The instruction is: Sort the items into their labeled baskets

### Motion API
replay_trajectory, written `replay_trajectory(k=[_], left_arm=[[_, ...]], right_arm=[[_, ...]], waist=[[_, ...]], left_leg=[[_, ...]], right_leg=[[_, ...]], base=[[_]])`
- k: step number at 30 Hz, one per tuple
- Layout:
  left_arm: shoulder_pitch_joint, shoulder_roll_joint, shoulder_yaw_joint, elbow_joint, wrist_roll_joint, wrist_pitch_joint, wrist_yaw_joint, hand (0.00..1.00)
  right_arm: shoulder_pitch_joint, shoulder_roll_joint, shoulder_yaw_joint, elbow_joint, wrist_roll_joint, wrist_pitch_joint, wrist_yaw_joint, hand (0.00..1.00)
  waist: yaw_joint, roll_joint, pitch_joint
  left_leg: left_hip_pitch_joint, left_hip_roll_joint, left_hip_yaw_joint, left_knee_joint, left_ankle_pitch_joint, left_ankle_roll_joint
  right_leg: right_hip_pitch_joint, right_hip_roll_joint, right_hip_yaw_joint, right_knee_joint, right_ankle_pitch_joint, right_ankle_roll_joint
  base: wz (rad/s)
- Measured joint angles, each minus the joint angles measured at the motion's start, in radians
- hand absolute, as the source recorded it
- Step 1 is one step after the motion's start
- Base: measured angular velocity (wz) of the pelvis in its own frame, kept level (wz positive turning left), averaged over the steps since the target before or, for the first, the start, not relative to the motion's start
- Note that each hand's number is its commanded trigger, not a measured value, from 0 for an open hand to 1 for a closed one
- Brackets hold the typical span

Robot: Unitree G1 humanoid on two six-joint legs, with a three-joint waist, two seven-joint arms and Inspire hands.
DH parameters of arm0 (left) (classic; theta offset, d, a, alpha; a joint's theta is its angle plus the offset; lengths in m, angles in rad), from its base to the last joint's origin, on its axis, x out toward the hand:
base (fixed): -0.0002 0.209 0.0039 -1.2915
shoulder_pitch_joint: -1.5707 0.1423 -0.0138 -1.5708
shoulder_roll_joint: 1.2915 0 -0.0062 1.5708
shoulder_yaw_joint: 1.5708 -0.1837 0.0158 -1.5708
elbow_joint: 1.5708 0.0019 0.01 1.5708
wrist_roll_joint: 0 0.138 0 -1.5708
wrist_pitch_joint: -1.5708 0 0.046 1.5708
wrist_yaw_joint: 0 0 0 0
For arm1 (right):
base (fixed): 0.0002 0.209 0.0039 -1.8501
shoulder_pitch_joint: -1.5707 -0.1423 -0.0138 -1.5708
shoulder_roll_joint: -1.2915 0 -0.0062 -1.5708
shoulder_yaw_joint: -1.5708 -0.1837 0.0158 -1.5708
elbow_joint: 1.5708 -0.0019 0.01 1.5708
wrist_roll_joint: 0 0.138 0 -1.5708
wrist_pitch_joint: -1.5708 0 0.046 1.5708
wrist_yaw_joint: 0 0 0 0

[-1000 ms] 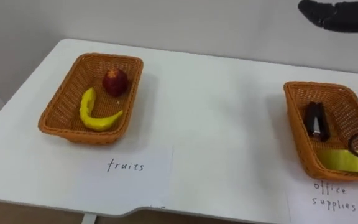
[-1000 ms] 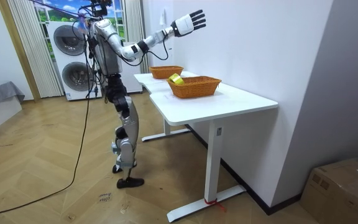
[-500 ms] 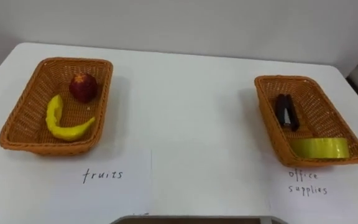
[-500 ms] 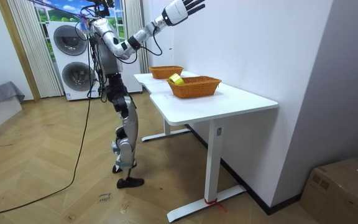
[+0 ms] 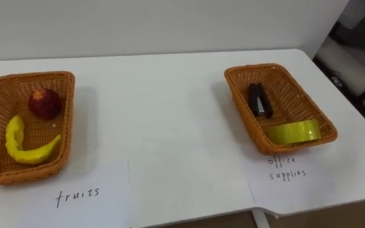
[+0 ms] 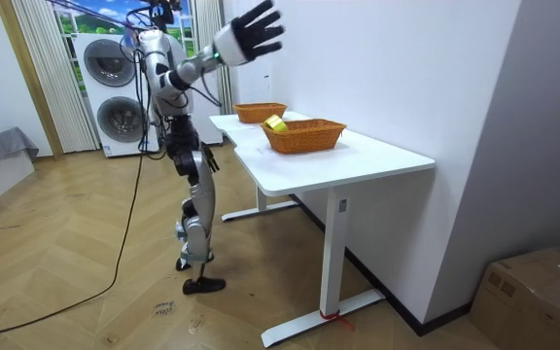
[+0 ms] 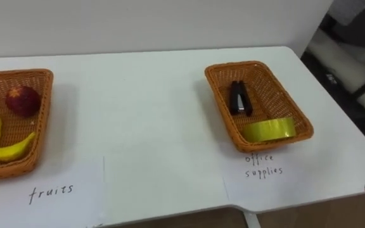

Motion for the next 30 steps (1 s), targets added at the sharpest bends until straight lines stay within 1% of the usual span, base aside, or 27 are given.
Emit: replay_trajectory(k=[1,2,3,5,6,8,9,14,16,18,19,20,21,23,26,28,29,30], left_arm=[[0.001,0.002,0.001,0.0,0.0,0.0,0.001,0.0],[0.003,0.002,0.008,0.001,0.0,0.0,0.001,0.0],[0.003,0.002,0.014,0.002,0.0,-0.002,0.001,0.0],[0.006,0.003,0.017,0.007,0.0,-0.004,0.001,0.0],[0.007,0.003,0.016,0.007,0.0,-0.004,0.001,0.0],[0.009,0.003,0.017,0.007,0.0,-0.001,0.001,0.0],[0.01,0.004,0.017,0.007,0.0,0.0,0.003,0.0],[0.01,0.003,0.027,0.005,0.001,0.001,0.004,0.0],[0.012,0.004,0.037,0.006,-0.001,0.001,0.005,0.0],[0.007,0.004,0.038,0.009,-0.001,0.001,0.005,0.0],[0.001,0.004,0.037,0.008,-0.001,0.001,0.005,0.0],[-0.004,0.004,0.036,0.009,-0.002,0.001,0.004,0.0],[-0.008,0.004,0.037,0.022,-0.002,0.001,0.005,0.0],[-0.017,0.003,0.037,0.029,-0.001,0.001,0.005,0.0],[-0.018,0.002,0.04,0.024,-0.002,0.0,0.003,0.0],[-0.016,0.001,0.04,0.02,-0.001,0.0,0.001,0.0],[-0.016,-0.001,0.039,0.022,-0.001,0.0,0.0,0.0],[-0.024,-0.003,0.034,0.022,-0.001,0.0,-0.001,0.0]], right_arm=[[0.005,0.0,-0.01,0.012,0.014,-0.003,-0.006,0.0],[0.005,0.0,-0.032,0.041,0.04,-0.01,-0.027,0.0],[0.006,0.0,-0.061,0.075,0.073,-0.02,-0.049,0.0],[0.009,0.0,-0.088,0.135,0.109,-0.04,-0.083,0.0],[0.025,0.0,-0.106,0.159,0.123,-0.041,-0.107,0.0],[0.033,0.0,-0.116,0.195,0.13,-0.043,-0.14,0.0],[0.046,0.0,-0.121,0.227,0.131,-0.052,-0.151,0.0],[0.133,0.007,-0.142,0.339,0.198,-0.063,-0.196,0.0],[0.156,0.019,-0.149,0.387,0.22,-0.079,-0.211,0.0],[0.173,0.036,-0.166,0.498,0.235,-0.101,-0.215,0.0],[0.18,0.04,-0.168,0.523,0.235,-0.102,-0.215,0.0],[0.194,0.055,-0.174,0.559,0.238,-0.104,-0.216,0.0],[0.208,0.07,-0.175,0.601,0.24,-0.109,-0.211,0.0],[0.226,0.086,-0.175,0.681,0.24,-0.116,-0.202,0.0],[0.254,0.123,-0.175,0.753,0.244,-0.118,-0.186,0.0],[0.265,0.139,-0.168,0.811,0.246,-0.128,-0.174,0.0],[0.274,0.16,-0.166,0.827,0.261,-0.134,-0.169,0.0],[0.284,0.179,-0.15,0.854,0.28,-0.139,-0.158,0.0]], waist=[[-0.008,-0.001,0.0005],[-0.025,-0.004,0.0007],[-0.033,-0.008,0.0017],[-0.047,-0.015,0.002],[-0.051,-0.019,0.0007],[-0.051,-0.018,0.0008],[-0.054,-0.019,0.0003],[-0.057,-0.02,-0.0008],[-0.058,-0.018,-0.0002],[-0.058,-0.015,0.0001],[-0.058,-0.014,0.0],[-0.056,-0.011,-0.0001],[-0.056,-0.004,-0.0022],[-0.057,0.001,-0.0048],[-0.05,0.007,-0.004],[-0.038,0.01,-0.0039],[-0.038,0.015,-0.0008],[-0.036,0.017,0.0003]], left_leg=[[-0.001,0.001,0.0,0.001,0.0,-0.001],[-0.001,0.002,0.0,0.001,0.0,-0.001],[-0.001,0.003,0.002,0.001,0.0,-0.003],[-0.002,0.003,0.002,0.002,-0.001,-0.005],[-0.006,0.004,0.004,0.003,-0.002,-0.006],[-0.008,0.005,0.016,0.002,-0.004,-0.008],[-0.006,0.008,0.021,0.002,-0.005,-0.01],[-0.006,0.011,0.024,0.0,-0.007,-0.013],[-0.006,0.012,0.024,-0.001,-0.007,-0.014],[-0.006,0.014,0.024,-0.002,-0.008,-0.015],[-0.006,0.014,0.024,-0.003,-0.008,-0.015],[-0.006,0.015,0.026,-0.005,-0.008,-0.016],[-0.006,0.015,0.027,-0.007,-0.008,-0.016],[-0.004,0.017,0.028,-0.007,-0.009,-0.017],[-0.003,0.021,0.038,-0.008,-0.01,-0.021],[0.0,0.023,0.048,-0.007,-0.012,-0.024],[0.003,0.024,0.048,-0.007,-0.012,-0.026],[0.006,0.024,0.048,-0.007,-0.013,-0.026]], right_leg=[[0.0,0.001,0.0,0.0,0.0,-0.001],[0.0,0.002,0.001,0.0,0.0,-0.001],[0.001,0.003,0.001,-0.002,0.0,-0.001],[0.0,0.005,0.002,-0.003,-0.001,-0.005],[-0.006,0.005,0.005,-0.003,-0.002,-0.006],[-0.015,0.01,0.021,-0.003,-0.002,-0.01],[-0.013,0.013,0.023,-0.004,-0.001,-0.011],[-0.014,0.017,0.027,-0.019,-0.002,-0.013],[-0.015,0.019,0.029,-0.02,-0.003,-0.014],[-0.015,0.02,0.03,-0.021,-0.003,-0.015],[-0.015,0.02,0.03,-0.021,-0.003,-0.016],[-0.015,0.021,0.03,-0.019,-0.004,-0.016],[-0.013,0.022,0.03,-0.019,-0.004,-0.016],[-0.013,0.023,0.03,-0.016,-0.004,-0.017],[-0.015,0.026,0.034,-0.015,-0.005,-0.021],[-0.015,0.031,0.048,-0.018,-0.005,-0.023],[-0.014,0.033,0.053,-0.018,-0.006,-0.025],[-0.014,0.033,0.052,-0.019,-0.01,-0.026]], base=[[-0.09],[0.0],[0.0],[-0.04],[-0.08],[-0.21],[-0.18],[-0.01],[0.0],[0.0],[0.0],[0.0],[-0.04],[0.0],[-0.09],[-0.15],[-0.07],[-0.04]])
